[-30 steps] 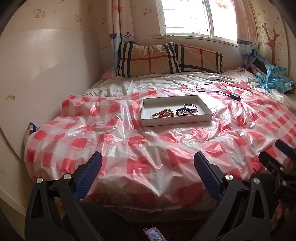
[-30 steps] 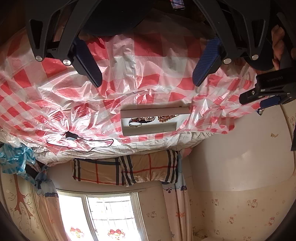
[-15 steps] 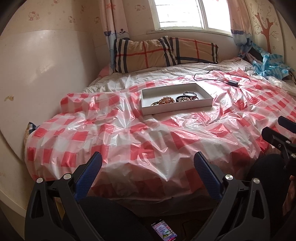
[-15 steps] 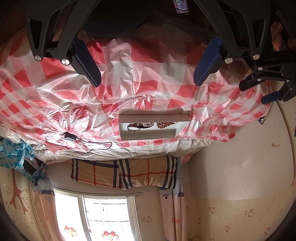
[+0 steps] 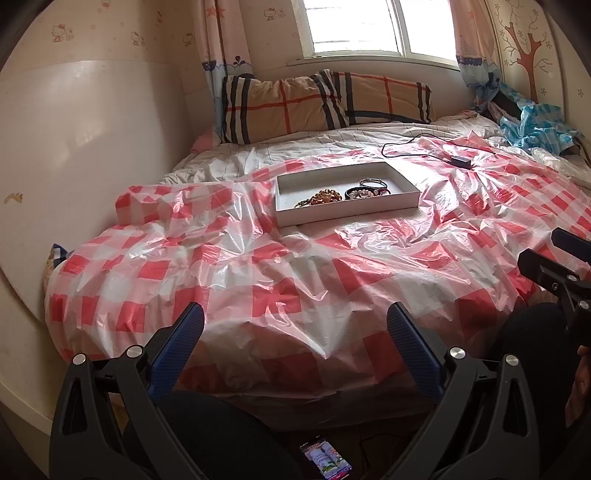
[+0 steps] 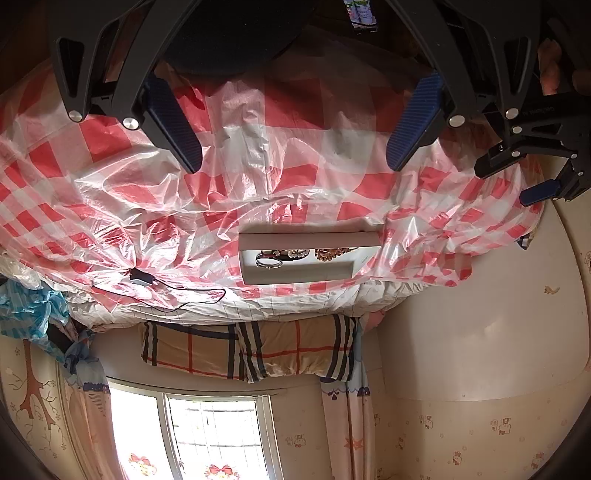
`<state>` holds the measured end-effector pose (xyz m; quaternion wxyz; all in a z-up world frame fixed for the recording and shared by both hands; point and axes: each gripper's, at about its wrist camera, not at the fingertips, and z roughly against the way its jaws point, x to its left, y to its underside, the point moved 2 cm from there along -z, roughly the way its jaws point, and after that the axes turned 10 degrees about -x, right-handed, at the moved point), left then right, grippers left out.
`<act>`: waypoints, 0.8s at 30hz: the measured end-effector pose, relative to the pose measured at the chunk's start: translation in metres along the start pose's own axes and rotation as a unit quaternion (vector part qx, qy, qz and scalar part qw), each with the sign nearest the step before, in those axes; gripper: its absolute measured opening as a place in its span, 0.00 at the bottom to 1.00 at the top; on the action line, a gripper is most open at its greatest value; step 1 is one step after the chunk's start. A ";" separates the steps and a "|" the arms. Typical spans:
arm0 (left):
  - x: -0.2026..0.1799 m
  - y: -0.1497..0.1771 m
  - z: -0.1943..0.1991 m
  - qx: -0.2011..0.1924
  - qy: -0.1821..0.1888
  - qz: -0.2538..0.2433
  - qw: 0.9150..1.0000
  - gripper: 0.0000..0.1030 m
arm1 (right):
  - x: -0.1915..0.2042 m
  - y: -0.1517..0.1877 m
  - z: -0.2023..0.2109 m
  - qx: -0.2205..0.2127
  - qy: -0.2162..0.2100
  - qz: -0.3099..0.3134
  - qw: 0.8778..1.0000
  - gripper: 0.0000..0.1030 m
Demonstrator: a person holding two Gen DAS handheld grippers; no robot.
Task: Organize jewelry
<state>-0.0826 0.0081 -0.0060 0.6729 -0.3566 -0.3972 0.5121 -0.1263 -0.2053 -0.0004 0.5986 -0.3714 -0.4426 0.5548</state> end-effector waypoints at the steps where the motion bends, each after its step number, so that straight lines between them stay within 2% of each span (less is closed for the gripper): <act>1: 0.000 0.000 0.000 0.001 0.000 0.001 1.000 0.93 | 0.000 0.000 0.000 0.000 0.000 0.000 1.000 0.93; 24: 0.003 0.000 -0.001 0.002 -0.001 0.006 1.000 0.93 | 0.001 0.005 -0.003 0.012 0.010 0.015 1.000 0.93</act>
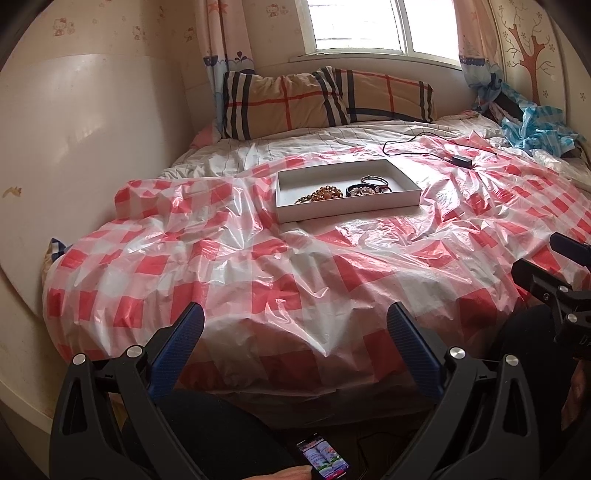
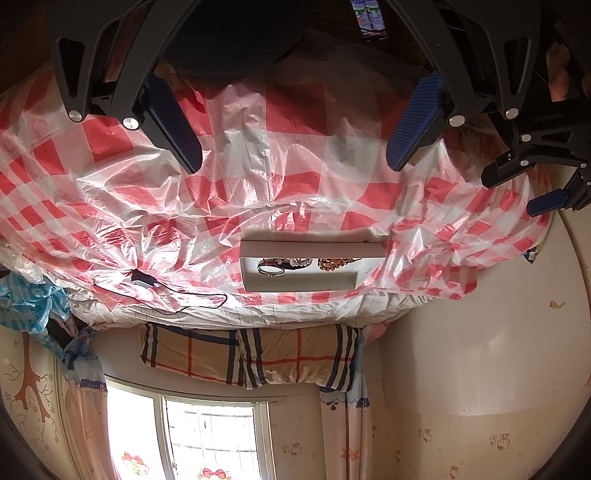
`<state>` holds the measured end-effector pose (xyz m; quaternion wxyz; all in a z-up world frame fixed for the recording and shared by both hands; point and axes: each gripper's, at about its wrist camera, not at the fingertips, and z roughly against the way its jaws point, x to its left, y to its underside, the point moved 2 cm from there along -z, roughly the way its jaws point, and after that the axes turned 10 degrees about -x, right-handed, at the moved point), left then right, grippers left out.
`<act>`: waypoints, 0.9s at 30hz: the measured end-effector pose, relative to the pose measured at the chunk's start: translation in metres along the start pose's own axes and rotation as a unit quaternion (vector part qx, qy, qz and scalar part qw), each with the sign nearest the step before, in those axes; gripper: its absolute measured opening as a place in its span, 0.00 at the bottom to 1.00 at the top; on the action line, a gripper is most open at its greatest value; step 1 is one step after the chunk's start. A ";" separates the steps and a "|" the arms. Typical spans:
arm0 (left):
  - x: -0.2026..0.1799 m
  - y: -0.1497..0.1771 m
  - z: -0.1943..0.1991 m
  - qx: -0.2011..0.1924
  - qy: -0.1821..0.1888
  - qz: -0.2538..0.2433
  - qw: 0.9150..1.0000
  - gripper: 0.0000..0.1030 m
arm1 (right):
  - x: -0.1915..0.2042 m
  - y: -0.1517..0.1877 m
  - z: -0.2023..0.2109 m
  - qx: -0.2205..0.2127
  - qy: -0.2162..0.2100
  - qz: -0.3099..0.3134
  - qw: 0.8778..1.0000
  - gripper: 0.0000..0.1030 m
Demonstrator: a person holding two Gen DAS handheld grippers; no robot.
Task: Organize jewelry
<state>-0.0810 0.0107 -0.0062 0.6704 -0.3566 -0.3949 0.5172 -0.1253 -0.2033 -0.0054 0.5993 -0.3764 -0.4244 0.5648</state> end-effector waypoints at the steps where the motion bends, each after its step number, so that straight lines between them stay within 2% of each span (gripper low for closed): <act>1: -0.001 0.002 -0.001 0.000 -0.001 -0.001 1.000 0.93 | -0.001 0.001 0.001 0.001 0.001 0.001 1.000 0.93; 27: -0.004 0.004 -0.003 0.003 -0.011 -0.013 1.000 0.93 | -0.002 -0.001 0.001 0.003 0.001 0.002 1.000 0.93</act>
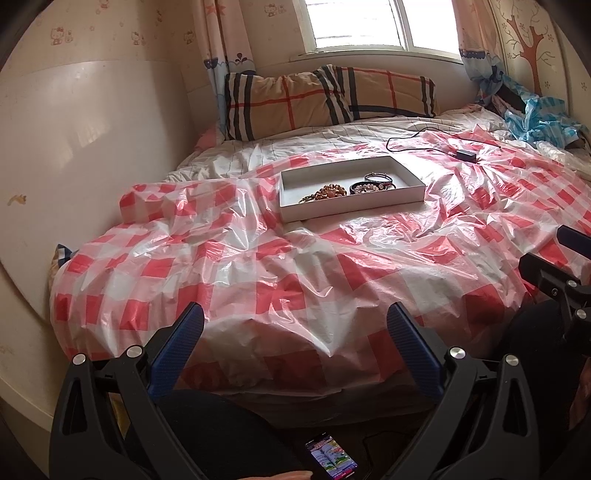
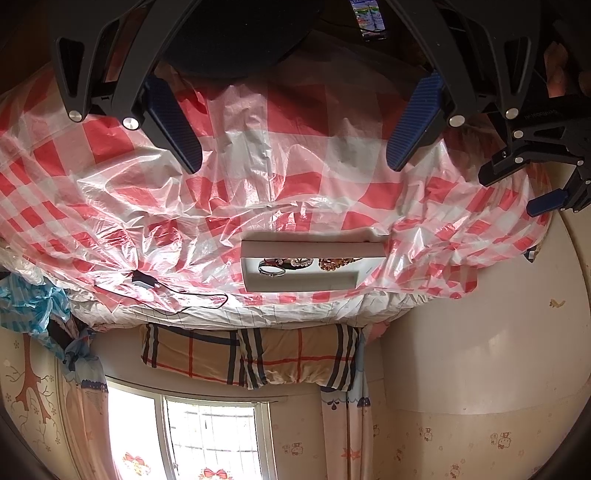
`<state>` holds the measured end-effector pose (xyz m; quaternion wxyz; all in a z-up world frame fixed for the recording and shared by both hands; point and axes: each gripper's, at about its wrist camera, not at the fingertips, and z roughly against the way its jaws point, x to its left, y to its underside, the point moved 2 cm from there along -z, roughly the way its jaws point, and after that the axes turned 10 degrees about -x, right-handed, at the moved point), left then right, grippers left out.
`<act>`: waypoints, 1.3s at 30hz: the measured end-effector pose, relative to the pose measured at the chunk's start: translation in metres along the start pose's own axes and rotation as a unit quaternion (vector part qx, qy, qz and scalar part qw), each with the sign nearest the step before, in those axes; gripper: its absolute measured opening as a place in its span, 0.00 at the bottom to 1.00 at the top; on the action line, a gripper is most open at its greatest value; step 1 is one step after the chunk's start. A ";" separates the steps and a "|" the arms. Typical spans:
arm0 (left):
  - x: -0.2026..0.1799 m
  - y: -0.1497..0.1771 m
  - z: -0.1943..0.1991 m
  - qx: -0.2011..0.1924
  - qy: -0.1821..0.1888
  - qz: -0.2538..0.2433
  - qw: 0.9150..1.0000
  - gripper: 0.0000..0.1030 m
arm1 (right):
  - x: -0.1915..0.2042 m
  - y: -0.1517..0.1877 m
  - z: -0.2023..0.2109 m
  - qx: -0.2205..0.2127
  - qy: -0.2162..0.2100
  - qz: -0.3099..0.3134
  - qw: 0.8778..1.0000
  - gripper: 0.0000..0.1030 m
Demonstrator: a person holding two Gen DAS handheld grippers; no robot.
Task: Organize jewelry
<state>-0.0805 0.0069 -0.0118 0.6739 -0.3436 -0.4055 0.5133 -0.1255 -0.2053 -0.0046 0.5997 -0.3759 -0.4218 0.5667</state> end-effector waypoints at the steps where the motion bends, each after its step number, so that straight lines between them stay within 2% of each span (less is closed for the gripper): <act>1: 0.000 0.000 0.000 0.000 -0.001 0.000 1.000 0.93 | 0.000 0.000 0.000 0.000 0.000 0.000 1.000 0.93; 39: 0.004 -0.004 -0.001 0.012 0.013 0.014 1.000 0.93 | -0.001 -0.001 0.000 0.001 0.000 -0.001 1.000 0.93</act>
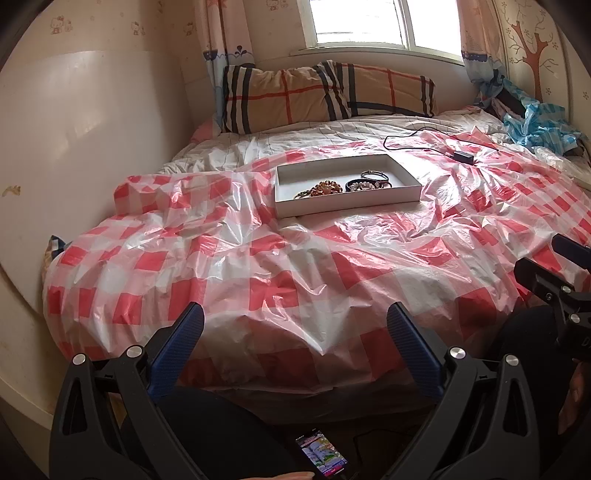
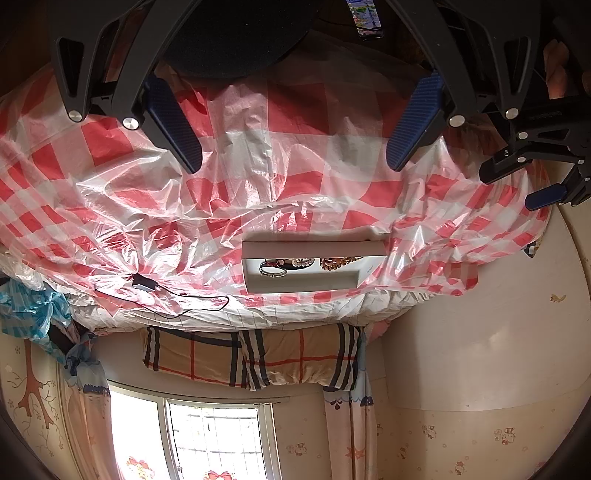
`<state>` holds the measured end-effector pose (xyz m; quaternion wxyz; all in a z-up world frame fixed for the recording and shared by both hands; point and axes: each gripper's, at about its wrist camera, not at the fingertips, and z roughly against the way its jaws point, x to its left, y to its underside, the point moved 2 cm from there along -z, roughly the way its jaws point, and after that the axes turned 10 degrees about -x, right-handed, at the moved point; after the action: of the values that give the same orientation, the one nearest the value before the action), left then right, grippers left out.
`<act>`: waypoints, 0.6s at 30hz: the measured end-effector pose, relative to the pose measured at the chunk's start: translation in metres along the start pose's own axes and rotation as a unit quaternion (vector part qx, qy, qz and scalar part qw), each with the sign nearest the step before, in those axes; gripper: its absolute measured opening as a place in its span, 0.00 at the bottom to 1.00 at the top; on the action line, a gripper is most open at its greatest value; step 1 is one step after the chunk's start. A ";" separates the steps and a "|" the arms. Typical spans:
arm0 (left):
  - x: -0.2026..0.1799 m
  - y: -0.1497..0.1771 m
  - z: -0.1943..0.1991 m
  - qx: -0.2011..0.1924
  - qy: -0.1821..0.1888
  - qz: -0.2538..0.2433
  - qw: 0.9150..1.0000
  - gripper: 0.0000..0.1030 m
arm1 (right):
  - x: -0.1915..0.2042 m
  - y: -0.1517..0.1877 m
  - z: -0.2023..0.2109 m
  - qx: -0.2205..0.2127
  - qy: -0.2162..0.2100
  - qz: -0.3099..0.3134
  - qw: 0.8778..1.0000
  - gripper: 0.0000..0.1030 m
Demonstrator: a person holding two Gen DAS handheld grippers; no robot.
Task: Organize jewelry
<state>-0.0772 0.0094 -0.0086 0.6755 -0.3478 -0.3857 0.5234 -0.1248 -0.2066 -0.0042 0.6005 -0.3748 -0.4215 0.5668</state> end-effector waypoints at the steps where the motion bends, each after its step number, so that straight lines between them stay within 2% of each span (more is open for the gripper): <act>1: 0.000 0.000 -0.001 0.002 0.001 0.002 1.000 0.93 | 0.000 0.000 0.000 0.001 0.000 0.000 1.000 0.93; 18: -0.002 -0.002 -0.018 0.032 0.010 0.015 0.999 0.93 | 0.005 -0.002 -0.014 0.014 0.003 -0.010 1.000 0.93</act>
<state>-0.0608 0.0057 -0.0159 0.6822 -0.3375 -0.3565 0.5419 -0.1114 -0.2014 -0.0071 0.6129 -0.3638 -0.4151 0.5655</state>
